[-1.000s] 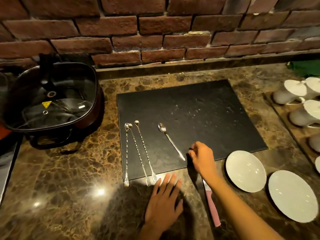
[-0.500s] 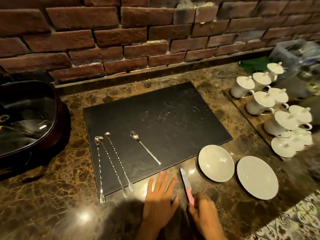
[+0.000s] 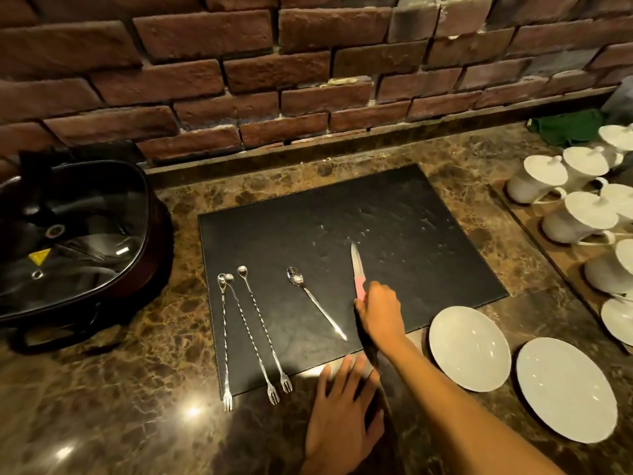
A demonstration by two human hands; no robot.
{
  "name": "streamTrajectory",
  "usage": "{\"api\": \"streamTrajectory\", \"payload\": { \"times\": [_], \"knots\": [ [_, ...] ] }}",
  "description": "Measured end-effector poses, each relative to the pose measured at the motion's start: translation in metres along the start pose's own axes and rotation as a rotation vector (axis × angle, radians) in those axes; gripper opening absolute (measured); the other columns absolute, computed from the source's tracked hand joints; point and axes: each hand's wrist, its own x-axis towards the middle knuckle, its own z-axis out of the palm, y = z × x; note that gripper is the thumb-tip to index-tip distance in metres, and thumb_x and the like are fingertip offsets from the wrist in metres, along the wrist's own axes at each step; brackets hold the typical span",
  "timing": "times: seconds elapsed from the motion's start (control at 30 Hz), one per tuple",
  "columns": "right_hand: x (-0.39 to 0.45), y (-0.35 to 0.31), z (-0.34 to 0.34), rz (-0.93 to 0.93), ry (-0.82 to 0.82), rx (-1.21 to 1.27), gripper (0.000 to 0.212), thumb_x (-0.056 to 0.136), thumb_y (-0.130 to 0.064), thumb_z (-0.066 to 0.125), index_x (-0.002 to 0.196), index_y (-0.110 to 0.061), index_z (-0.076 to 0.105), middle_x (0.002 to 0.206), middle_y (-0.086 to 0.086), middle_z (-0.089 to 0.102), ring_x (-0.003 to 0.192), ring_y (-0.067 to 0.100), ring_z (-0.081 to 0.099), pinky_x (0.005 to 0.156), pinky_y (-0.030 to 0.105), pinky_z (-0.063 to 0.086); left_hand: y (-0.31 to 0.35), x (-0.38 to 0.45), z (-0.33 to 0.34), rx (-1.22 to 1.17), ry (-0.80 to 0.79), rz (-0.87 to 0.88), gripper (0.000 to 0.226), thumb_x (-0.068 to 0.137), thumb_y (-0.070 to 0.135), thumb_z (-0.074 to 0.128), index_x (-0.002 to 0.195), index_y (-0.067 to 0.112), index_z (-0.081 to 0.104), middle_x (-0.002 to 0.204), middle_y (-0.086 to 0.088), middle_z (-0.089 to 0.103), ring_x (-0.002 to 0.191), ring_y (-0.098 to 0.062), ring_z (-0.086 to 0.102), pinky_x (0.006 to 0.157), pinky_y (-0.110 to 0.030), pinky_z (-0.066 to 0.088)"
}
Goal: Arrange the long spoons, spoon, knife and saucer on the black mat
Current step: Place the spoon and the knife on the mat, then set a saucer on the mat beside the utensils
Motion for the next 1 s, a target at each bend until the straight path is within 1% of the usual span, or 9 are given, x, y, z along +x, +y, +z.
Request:
{"api": "streamTrajectory", "payload": {
  "times": [0.2,0.4,0.53,0.63,0.7,0.77,0.83,0.93,1.0],
  "knots": [
    [-0.008,0.014,-0.012,0.013,-0.023,0.074,0.029,0.089,-0.031,0.062,0.093,-0.002,0.058,0.092,0.015,0.058,0.087,0.035,0.058,0.067,0.035,0.039,0.001,-0.001,-0.001,0.011,0.02,-0.015,0.067,0.081,0.062,0.056,0.143,0.037,0.05,0.155,0.003,0.048,0.146,-0.02,0.037,0.115,-0.05,0.024],
    [-0.061,0.107,-0.066,0.106,-0.051,0.376,0.02,0.094,-0.029,0.054,0.075,-0.024,0.053,0.074,-0.004,0.062,0.071,0.015,0.06,0.063,0.026,0.044,0.004,-0.002,0.002,-0.044,0.04,-0.083,0.069,0.078,0.055,0.06,0.144,0.041,0.048,0.157,0.006,0.047,0.146,-0.019,0.041,0.113,-0.048,0.04],
    [-0.077,0.207,-0.132,0.2,0.059,0.404,0.026,0.092,-0.027,0.059,0.068,-0.017,0.057,0.067,0.005,0.065,0.065,0.02,0.06,0.066,0.036,0.046,0.029,0.004,0.001,0.041,0.123,-0.204,0.055,0.077,0.037,0.052,0.128,0.027,0.069,0.14,-0.004,0.064,0.125,-0.029,0.064,0.11,-0.044,0.034],
    [-0.073,0.285,-0.173,0.287,0.18,0.285,0.007,0.088,-0.011,0.062,0.08,-0.012,0.062,0.076,0.013,0.068,0.074,0.033,0.063,0.07,0.036,0.043,0.085,0.017,0.0,0.004,0.285,-0.373,0.037,0.075,0.027,0.055,0.101,0.015,0.078,0.116,-0.01,0.074,0.105,-0.03,0.067,0.084,-0.041,0.052],
    [-0.069,0.325,-0.184,0.315,0.18,0.196,0.012,0.085,-0.003,0.061,0.097,-0.005,0.065,0.091,0.021,0.069,0.087,0.038,0.065,0.077,0.043,0.049,0.134,0.031,0.007,-0.131,0.345,-0.423,0.014,0.07,0.01,0.073,0.083,0.013,0.077,0.097,-0.008,0.074,0.091,-0.024,0.064,0.07,-0.034,0.056],
    [-0.065,0.352,-0.189,0.295,0.15,0.176,0.017,0.084,0.001,0.06,0.1,-0.001,0.065,0.097,0.024,0.069,0.091,0.039,0.064,0.08,0.046,0.051,0.189,0.051,0.007,-0.439,0.201,-0.519,0.014,0.081,0.002,0.069,0.09,0.01,0.077,0.099,-0.009,0.073,0.098,-0.025,0.064,0.085,-0.037,0.053],
    [-0.065,0.364,-0.19,0.283,0.113,0.21,0.016,0.084,0.0,0.06,0.098,-0.004,0.066,0.096,0.02,0.07,0.089,0.037,0.064,0.076,0.043,0.05,0.236,0.072,0.004,-0.643,0.03,-0.677,0.019,0.094,0.015,0.057,0.102,0.013,0.074,0.106,-0.008,0.073,0.105,-0.027,0.065,0.092,-0.035,0.049],
    [-0.064,0.375,-0.188,0.295,0.052,0.29,0.017,0.085,-0.002,0.058,0.095,-0.007,0.071,0.096,0.019,0.073,0.091,0.038,0.065,0.078,0.04,0.048,0.285,0.098,0.001,-0.982,-0.064,-0.788,0.014,0.091,0.012,0.054,0.083,0.011,0.065,0.08,-0.011,0.067,0.074,-0.026,0.064,0.07,-0.039,0.057],
    [-0.065,0.381,-0.188,0.279,0.011,0.307,0.018,0.086,-0.002,0.058,0.095,-0.007,0.073,0.099,0.017,0.074,0.093,0.036,0.065,0.081,0.038,0.048,0.303,0.109,0.001,-1.165,-0.053,-0.849,0.013,0.089,0.004,0.055,0.077,0.011,0.058,0.073,-0.009,0.06,0.063,-0.021,0.061,0.055,-0.031,0.057]
  ]
}}
